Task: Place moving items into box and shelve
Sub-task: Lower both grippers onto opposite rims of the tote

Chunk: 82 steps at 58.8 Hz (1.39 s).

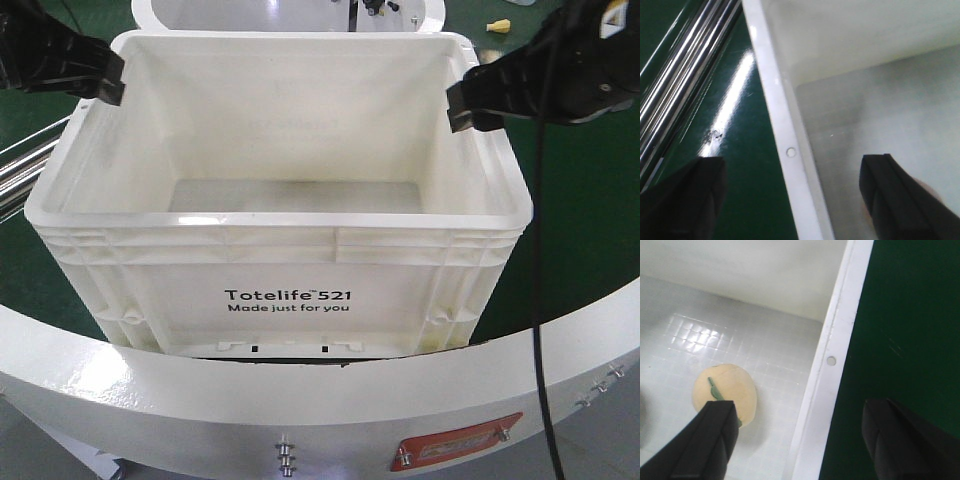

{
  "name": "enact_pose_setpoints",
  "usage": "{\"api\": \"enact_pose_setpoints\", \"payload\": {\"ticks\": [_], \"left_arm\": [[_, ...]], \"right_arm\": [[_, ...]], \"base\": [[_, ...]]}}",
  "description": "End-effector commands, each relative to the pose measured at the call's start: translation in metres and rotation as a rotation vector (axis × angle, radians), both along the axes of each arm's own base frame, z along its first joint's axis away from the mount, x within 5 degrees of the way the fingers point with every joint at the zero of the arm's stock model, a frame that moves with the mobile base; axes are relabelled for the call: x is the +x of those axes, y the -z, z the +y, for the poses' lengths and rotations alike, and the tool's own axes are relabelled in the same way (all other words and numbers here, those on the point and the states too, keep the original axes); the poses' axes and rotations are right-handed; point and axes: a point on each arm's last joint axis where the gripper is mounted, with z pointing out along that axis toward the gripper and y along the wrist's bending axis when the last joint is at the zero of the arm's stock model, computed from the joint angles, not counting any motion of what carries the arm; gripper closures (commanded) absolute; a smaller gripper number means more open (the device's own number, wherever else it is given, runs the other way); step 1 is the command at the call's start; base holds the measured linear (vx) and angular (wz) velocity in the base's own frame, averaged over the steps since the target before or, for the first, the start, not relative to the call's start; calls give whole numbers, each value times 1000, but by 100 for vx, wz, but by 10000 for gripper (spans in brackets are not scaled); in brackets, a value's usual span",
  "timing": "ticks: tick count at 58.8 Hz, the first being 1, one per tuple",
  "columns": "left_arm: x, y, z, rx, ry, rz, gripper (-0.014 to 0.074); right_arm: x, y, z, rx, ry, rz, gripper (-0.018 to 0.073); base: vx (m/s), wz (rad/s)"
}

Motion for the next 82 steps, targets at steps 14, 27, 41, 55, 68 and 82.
{"api": "enact_pose_setpoints", "payload": {"ticks": [14,27,41,55,68,82], "left_arm": [[7,0,1,-23,-95,16,2],[19,16,-2,-15,-114,65,2],[23,23,1,-5,-142,95,2],[21,24,2,0,-147,125,7],[19,25,0,-14,-147,146,94],[17,26,-1,-30,-146,176,266]], "right_arm": [[22,3,1,14,150,6,3],[33,20,5,-3,171,65,3],[34,23,1,-4,195,95,51],[33,24,2,5,193,112,160],[32,25,2,6,193,128,259],[31,25,4,21,180,138,356]], "base": [[0,0],[0,0],[0,0],[0,0],[0,0],[0,0]]}}
